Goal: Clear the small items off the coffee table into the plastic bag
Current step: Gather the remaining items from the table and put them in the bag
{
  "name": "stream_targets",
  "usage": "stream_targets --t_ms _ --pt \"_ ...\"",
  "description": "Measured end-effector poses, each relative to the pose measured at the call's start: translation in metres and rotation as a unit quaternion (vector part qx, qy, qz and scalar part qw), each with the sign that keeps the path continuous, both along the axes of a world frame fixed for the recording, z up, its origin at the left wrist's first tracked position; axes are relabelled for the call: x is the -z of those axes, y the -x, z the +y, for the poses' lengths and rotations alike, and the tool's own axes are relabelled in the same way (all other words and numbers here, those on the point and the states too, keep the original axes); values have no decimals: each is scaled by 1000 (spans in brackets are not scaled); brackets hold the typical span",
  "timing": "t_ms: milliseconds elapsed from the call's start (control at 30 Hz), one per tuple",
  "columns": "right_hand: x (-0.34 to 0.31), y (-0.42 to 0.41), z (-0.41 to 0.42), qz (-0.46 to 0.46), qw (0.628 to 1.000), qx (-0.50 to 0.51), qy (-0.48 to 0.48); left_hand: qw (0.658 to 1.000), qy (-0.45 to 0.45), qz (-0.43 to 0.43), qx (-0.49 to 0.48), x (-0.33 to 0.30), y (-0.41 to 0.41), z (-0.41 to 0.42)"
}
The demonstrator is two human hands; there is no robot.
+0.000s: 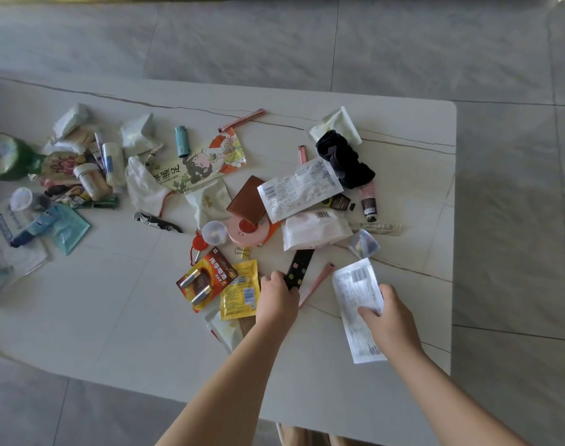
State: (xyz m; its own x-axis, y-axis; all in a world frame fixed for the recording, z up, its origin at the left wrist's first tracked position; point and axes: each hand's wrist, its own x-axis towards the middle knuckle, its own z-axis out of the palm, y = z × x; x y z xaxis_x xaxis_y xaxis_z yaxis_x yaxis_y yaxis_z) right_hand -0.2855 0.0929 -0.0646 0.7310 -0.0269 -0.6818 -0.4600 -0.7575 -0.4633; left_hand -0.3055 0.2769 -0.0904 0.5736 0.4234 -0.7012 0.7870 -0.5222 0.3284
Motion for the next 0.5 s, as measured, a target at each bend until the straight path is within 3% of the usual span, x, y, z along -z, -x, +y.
stream_targets --t_ms 100,200,333,500 --pt "0 1 0 -1 1000 0 4 999 18 -5 -35 3 6 -6" --pt "6 3 -2 -3 1000 -4 11 1000 17 1 -5 12 7 -13" --pt "13 9 -5 0 1000 2 10 996 -65 2 64 22 4 -21" --pt "13 15 -7 0 1000 8 10 992 -114 -18 56 29 7 -28"
